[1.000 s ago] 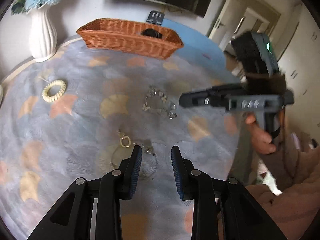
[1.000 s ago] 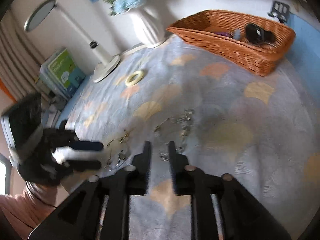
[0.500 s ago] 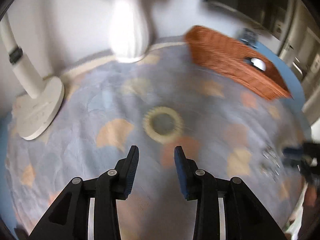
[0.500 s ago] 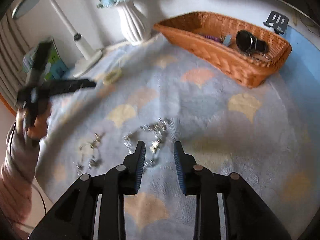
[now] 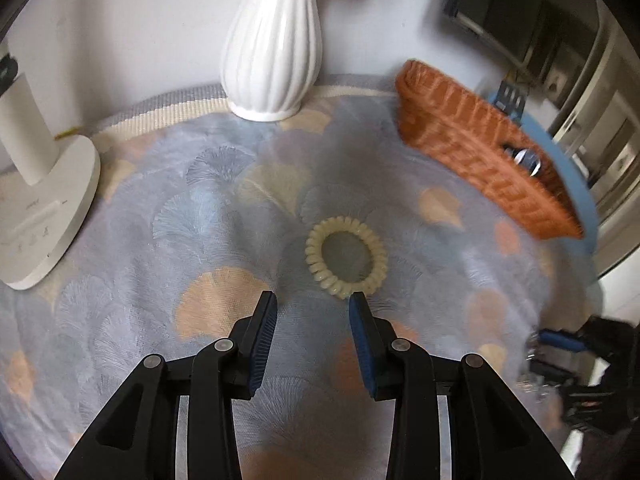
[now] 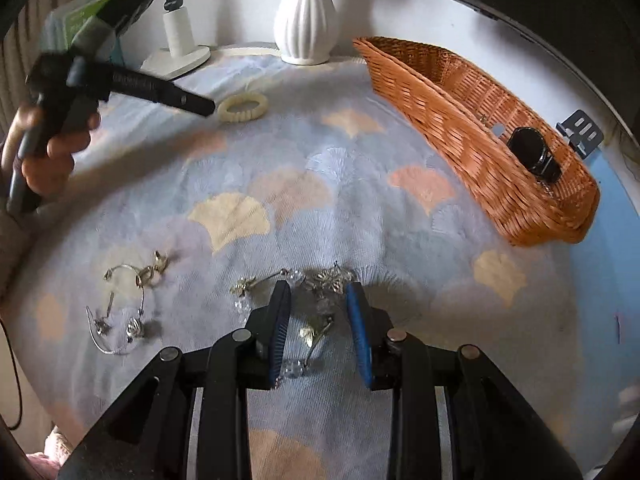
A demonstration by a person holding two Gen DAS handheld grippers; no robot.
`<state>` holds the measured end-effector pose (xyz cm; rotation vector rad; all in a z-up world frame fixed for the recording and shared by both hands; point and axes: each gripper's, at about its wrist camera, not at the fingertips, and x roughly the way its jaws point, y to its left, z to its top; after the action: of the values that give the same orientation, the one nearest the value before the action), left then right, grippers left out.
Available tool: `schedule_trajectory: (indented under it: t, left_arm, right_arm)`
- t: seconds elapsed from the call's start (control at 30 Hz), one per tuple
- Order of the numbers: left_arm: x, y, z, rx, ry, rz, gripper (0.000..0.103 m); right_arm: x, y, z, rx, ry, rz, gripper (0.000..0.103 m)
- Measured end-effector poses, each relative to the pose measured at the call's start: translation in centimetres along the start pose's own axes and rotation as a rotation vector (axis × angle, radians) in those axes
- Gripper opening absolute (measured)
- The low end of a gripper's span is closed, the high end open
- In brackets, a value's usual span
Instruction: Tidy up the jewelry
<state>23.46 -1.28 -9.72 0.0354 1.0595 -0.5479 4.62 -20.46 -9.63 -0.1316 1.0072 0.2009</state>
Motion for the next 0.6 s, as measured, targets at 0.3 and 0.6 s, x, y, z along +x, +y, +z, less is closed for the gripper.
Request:
schedule_trajectory:
  t: [0.3, 0.6]
  left_arm:
    - [3.2, -2.2, 2.2, 0.049, 0.047, 0.091, 0.039]
    - [3.8, -4.8, 1.7, 0.147, 0.015, 0.152, 0.011]
  right_arm:
    - [0.2, 0.7, 0.8, -0.101, -0.009, 0.012, 0.033]
    - [1.5, 0.7, 2.8, -0.231, 0.003, 0.132, 0.042]
